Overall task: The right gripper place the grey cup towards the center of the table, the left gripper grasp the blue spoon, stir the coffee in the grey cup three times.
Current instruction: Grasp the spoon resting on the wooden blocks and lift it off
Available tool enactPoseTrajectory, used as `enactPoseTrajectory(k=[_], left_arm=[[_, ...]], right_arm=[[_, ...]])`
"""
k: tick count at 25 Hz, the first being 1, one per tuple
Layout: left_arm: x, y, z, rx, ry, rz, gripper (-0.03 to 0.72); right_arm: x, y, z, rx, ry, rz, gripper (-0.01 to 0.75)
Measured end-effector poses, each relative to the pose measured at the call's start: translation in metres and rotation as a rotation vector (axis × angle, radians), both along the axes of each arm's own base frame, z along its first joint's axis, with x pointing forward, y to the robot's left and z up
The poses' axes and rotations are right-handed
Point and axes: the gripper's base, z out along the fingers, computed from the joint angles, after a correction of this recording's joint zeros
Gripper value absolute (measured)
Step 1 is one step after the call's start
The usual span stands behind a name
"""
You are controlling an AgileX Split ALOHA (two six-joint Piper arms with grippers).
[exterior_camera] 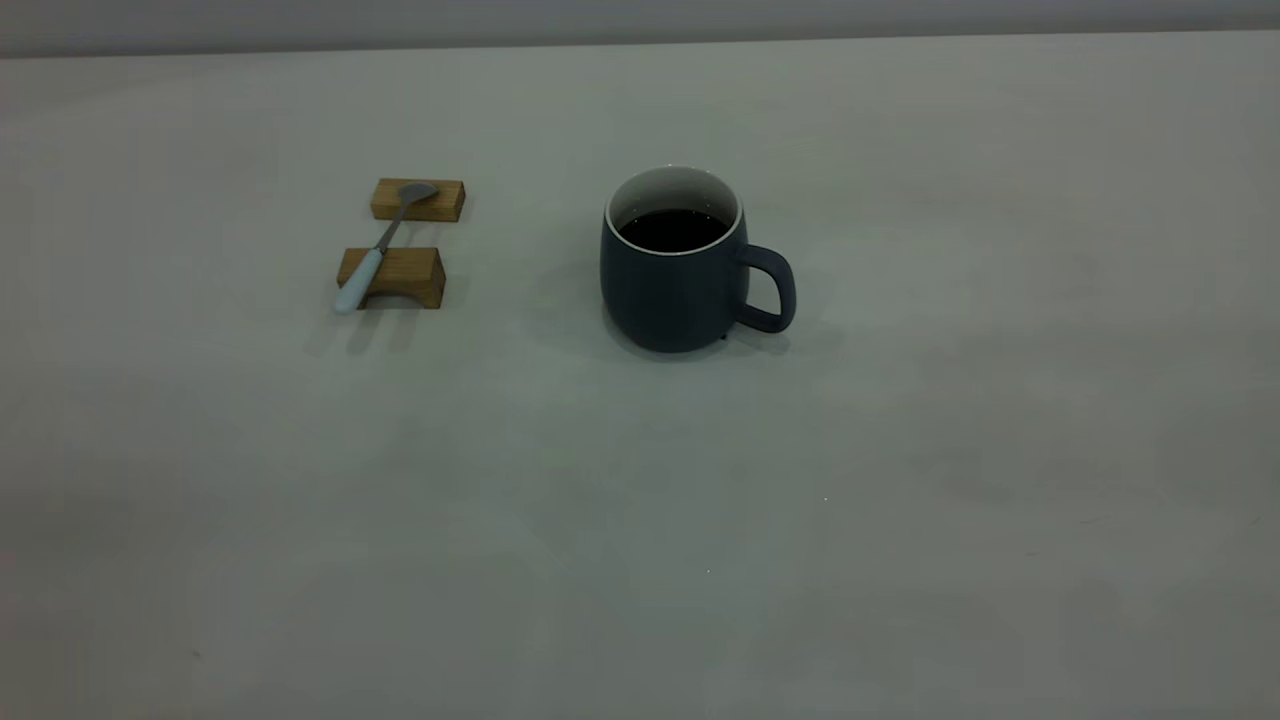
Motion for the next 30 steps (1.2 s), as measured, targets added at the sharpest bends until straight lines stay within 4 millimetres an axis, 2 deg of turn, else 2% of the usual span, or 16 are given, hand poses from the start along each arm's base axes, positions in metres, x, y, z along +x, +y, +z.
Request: enactPoseTrajectory(k=[30], left_arm=[[0.0007, 0.0000, 0.0002, -0.001, 0.002, -0.001, 0.444]], right_arm=[[0.0000, 0.0001, 0.0000, 0.001, 0.000, 0.001, 0.418]])
